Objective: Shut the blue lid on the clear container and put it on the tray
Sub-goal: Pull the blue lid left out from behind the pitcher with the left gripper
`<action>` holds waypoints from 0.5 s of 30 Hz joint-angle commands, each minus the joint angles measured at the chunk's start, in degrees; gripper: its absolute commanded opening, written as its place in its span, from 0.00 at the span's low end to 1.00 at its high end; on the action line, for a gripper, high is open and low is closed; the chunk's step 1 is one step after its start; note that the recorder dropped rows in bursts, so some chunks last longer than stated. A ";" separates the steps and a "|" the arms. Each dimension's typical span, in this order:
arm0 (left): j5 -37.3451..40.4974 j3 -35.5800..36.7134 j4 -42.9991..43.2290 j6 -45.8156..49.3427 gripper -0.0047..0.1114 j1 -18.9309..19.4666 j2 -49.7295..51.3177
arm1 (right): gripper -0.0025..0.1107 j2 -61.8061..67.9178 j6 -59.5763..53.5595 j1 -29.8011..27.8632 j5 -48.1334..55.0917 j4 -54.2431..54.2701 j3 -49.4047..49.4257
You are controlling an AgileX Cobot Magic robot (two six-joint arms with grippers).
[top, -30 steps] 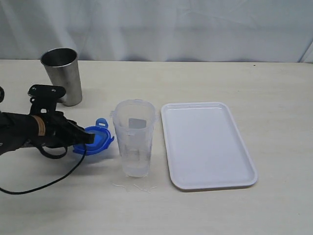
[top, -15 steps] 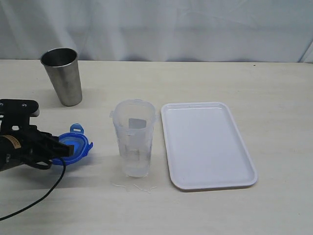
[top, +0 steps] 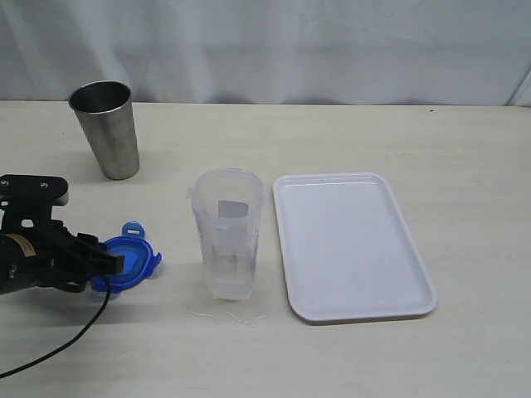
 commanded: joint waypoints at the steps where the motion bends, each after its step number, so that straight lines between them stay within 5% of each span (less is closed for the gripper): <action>1: 1.56 0.23 0.18 0.09 0.40 0.29 -0.48 | 0.06 -0.30 0.00 -0.19 -0.19 0.45 0.13; 9: 4.03 0.23 1.50 -0.25 0.40 7.09 -0.85 | 0.06 -0.30 0.00 -0.19 -0.19 0.45 0.13; 15: 2.35 0.23 6.01 -3.84 0.40 5.72 -0.74 | 0.06 -0.30 0.00 -0.19 -0.19 0.45 0.13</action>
